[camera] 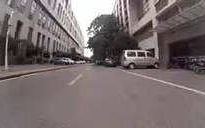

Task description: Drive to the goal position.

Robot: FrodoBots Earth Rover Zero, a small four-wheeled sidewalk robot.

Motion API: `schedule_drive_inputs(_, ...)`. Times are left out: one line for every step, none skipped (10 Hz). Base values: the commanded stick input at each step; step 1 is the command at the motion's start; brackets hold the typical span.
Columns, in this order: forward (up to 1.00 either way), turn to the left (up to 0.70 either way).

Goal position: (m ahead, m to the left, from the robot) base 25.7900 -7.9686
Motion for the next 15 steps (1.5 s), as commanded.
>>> schedule_drive_inputs(0.7, 0.01)
schedule_drive_inputs(0.7, 0.0)
schedule_drive_inputs(0.7, 0.0)
schedule_drive_inputs(0.7, 0.0)
schedule_drive_inputs(0.7, 0.0)
schedule_drive_inputs(0.7, 0.0)
schedule_drive_inputs(0.7, 0.02)
schedule_drive_inputs(0.7, 0.11)
schedule_drive_inputs(0.7, 0.14)
schedule_drive_inputs(0.7, 0.08)
schedule_drive_inputs(0.7, 0.02)
schedule_drive_inputs(0.7, 0.0)
schedule_drive_inputs(0.7, 0.0)
schedule_drive_inputs(0.7, 0.0)
schedule_drive_inputs(0.7, 0.0)
